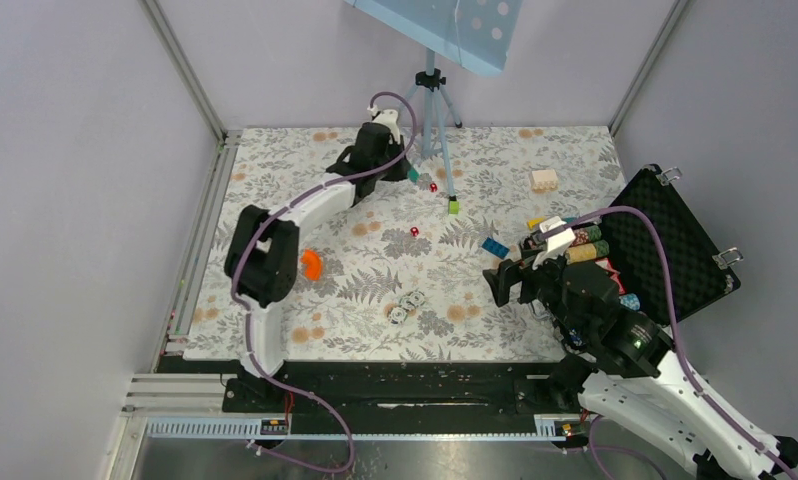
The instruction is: Pack up texas hold em set
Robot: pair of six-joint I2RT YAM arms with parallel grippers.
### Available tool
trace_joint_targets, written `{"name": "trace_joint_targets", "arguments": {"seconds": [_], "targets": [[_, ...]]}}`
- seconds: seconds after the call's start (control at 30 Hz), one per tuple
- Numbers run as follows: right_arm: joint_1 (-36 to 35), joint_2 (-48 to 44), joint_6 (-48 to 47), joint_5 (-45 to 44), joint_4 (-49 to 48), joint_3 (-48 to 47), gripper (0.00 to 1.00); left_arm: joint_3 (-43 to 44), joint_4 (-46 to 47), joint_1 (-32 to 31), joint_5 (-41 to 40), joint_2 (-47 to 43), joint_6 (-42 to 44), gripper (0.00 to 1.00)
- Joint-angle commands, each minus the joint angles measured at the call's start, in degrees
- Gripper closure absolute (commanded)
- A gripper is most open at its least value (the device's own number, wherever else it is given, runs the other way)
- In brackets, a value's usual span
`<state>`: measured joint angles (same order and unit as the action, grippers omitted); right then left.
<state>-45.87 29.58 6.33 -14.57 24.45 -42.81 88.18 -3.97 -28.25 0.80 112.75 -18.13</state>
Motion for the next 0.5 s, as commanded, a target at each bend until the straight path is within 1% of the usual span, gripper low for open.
{"name": "trace_joint_targets", "arguments": {"seconds": [0.0,0.13,0.27,0.33,0.47], "targets": [[-0.4,0.7,3.3,-2.5,0.5,-0.5,0.05,8.1,7.7,2.9,-1.3,5.1,-7.8,1.00],[-0.4,1.3,3.3,-3.3,1.5,-1.5,0.05,8.8,11.5,5.2,-4.1,8.0,-13.8,1.00],[-0.4,1.6,4.5,-4.5,1.8,-1.4,0.05,11.8,10.2,6.8,-3.3,11.8,-22.2,1.00],[-0.3,2.0,5.5,-4.9,1.8,-1.5,0.06,11.8,11.2,7.2,-3.0,12.9,-27.5,1.00],[-0.4,2.5,7.8,-5.0,1.9,-1.4,0.06,9.4,16.9,7.4,-3.1,13.8,-38.8,1.00]]}}
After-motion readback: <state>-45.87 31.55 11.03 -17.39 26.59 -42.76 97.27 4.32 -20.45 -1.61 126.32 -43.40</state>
